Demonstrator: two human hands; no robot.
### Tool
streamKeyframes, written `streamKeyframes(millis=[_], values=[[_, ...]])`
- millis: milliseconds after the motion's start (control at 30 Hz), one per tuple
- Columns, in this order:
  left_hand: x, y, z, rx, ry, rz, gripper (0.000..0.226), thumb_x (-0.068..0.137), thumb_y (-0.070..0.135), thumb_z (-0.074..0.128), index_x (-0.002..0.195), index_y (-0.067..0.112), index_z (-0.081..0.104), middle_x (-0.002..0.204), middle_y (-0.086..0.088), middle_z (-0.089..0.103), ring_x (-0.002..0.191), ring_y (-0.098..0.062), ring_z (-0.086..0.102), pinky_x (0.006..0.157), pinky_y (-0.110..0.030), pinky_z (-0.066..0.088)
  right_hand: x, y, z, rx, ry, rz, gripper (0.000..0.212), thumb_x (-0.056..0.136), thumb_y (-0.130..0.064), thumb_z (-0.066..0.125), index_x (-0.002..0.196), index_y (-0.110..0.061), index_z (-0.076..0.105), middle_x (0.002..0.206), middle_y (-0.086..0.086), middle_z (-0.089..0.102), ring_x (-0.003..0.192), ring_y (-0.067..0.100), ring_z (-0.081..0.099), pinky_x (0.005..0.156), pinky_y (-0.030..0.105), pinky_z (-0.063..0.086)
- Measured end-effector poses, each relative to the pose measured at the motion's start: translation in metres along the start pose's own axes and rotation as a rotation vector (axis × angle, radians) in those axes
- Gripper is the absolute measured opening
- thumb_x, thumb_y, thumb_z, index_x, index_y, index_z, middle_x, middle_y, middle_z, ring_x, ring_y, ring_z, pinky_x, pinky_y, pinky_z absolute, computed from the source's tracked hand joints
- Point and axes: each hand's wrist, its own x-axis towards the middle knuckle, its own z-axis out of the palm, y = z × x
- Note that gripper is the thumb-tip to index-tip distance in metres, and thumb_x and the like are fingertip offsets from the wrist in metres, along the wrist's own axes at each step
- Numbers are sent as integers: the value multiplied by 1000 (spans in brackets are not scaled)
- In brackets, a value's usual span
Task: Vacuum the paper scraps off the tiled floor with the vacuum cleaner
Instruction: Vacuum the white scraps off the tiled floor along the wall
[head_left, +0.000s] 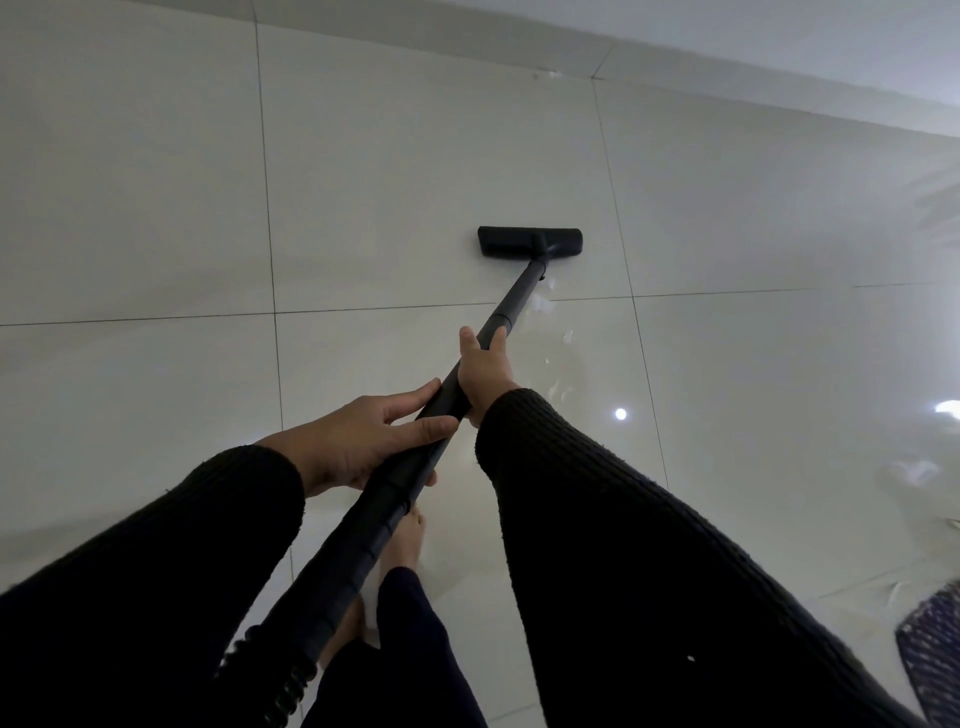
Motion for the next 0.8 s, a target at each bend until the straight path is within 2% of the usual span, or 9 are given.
streamKeyframes(millis=[100,267,500,633,800], values=[[-9,-10,9,8,7,6,69,84,41,62,145,41,30,64,1,72,53,-12,68,58,-30,55,-9,12,-1,-2,-6,1,71,100,-49,39,154,-41,-5,158,7,32,136,34,43,111,52,41],[-20,-27,26,-14,13,-22,68,83,40,63,144,44,32,66,-7,71,50,-22,64,52,-27,55,-19,37,-5,2,-6,19,70,100,-50,40,154,-43,-5,158,7,32,137,35,42,112,53,39],[-26,-53,54,-15,18,-18,77,75,44,66,144,43,32,65,-7,72,53,-22,66,54,-29,57,-26,74,-18,13,-32,21,71,100,-52,39,154,-43,-6,160,5,28,139,35,39,112,55,37],[-34,-69,79,-9,36,-23,68,84,40,63,144,43,31,65,-5,72,49,-19,66,50,-26,55,-38,97,-26,11,-28,16,72,98,-53,40,153,-46,-6,159,4,31,136,36,42,111,54,40],[-41,-89,104,-5,30,-28,69,82,41,64,144,44,32,64,-6,72,52,-21,66,59,-32,58,-47,127,-41,28,-39,10,72,98,-53,40,153,-45,-6,160,2,30,136,34,43,111,52,41]])
